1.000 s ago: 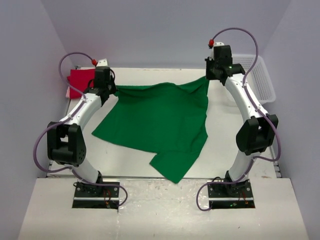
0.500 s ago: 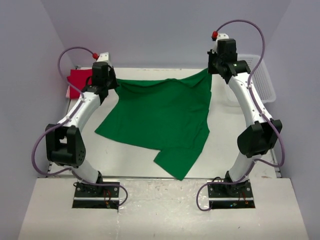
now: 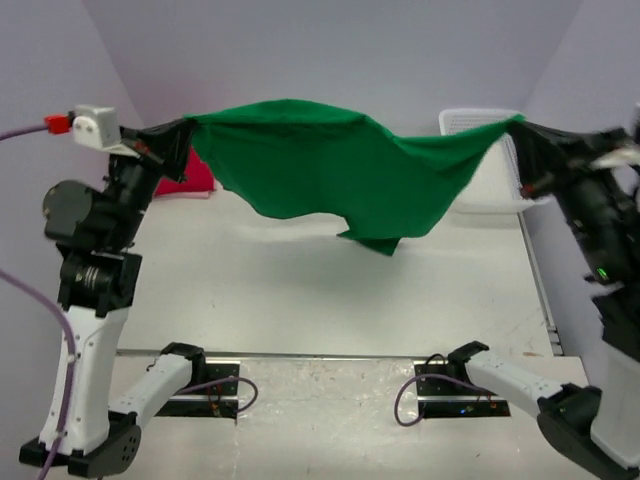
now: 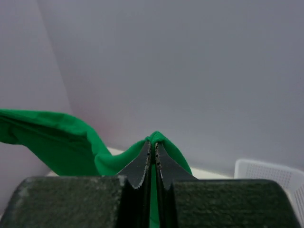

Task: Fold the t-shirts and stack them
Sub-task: Flatten out the tshirt

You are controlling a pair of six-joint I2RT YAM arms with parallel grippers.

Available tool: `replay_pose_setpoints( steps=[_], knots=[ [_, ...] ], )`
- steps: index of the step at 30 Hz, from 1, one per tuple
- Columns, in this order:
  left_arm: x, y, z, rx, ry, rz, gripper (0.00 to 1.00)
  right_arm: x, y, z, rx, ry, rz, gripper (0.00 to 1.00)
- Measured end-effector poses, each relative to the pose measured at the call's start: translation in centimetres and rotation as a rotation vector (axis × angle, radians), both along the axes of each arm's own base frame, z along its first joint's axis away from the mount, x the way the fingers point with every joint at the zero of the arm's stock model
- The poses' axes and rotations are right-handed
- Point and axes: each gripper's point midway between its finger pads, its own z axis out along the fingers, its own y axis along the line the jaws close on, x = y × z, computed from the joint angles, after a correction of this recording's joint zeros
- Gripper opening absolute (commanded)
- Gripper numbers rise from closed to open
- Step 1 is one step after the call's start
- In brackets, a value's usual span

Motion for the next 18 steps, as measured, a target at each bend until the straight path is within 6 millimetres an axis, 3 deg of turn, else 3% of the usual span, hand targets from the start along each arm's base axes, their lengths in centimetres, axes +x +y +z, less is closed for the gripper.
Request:
replay_pose_setpoints(
  steps=[2, 5, 7, 10, 13, 15, 18],
  knots=[
    [-3.5, 0.3, 2.5, -0.010, -0.082, -0.021, 0.00, -5.1, -1.7, 2.8, 0.054, -0.109, 0.037, 0.00],
    [-7.7, 0.6, 5.6, -0.019, -0.173, -0.041, 0.00, -11.3, -2.6, 5.4, 0.102, -0.235, 0.137, 0.00],
    [-9.9, 0.7, 7.3, -0.021, -0.218, -0.058, 0.00, -14.1, -2.6, 6.8, 0.122, -0.293, 0.203, 0.00],
    [-11.9, 0.8, 9.1, -0.032, -0.263, -0.074, 0.00, -16.3, -2.4, 7.8, 0.139, -0.331, 0.266, 0.00],
    [-12.3, 0.8, 9.5, -0.039, -0.274, -0.084, 0.00, -16.0, -1.9, 7.9, 0.141, -0.306, 0.287, 0.00],
    [-11.3, 0.6, 8.9, -0.038, -0.253, -0.082, 0.00, -14.3, -1.3, 7.7, 0.134, -0.271, 0.280, 0.00],
    [-7.3, 0.3, 6.0, -0.035, -0.167, -0.063, 0.00, -9.0, 0.0, 6.0, 0.118, -0.166, 0.217, 0.00]
  ],
)
